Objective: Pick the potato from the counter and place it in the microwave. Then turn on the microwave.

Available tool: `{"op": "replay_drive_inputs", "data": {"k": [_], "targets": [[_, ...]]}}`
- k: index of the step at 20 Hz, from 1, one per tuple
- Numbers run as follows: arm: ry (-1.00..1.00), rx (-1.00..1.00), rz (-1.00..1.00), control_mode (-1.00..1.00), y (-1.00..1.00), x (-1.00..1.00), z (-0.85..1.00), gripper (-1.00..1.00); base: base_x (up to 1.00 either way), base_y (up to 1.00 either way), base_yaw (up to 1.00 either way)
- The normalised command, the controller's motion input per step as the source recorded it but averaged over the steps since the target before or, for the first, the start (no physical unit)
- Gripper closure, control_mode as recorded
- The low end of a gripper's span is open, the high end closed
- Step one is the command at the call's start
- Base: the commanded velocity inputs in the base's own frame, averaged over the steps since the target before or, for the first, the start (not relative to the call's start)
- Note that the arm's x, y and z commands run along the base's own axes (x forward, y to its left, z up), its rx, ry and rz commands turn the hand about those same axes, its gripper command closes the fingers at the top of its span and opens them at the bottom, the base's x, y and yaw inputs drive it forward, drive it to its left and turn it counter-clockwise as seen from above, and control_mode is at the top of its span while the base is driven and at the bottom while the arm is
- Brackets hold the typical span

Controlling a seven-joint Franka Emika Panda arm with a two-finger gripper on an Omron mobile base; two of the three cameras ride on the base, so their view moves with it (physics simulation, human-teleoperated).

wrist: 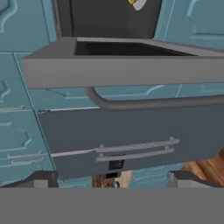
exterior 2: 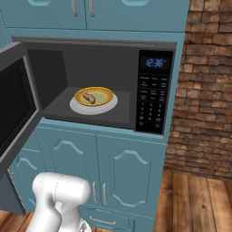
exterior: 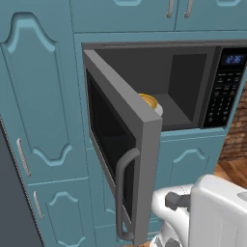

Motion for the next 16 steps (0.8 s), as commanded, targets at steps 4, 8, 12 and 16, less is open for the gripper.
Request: {"op": "replay_drive_inputs", "data": {"k": [4,8,12,16], "targets": [[0.00,0.00,0.00,-1.00,0.16,0.25,-0.19,-1.00,0.00,0.00,0.00],[-0.02,0.00,-0.04,-1.00,0.12,0.22,-0.18,-1.00,0.00,0.00,0.00],[-0.04,0.00,-0.07,-1.00,0.08,0.17,-0.17,-1.00,0.00,0.00,0.00],[-0.07,0.00,-0.11,-1.00,0.04,0.17,-0.18,-1.00,0.00,0.00,0.00]]}}
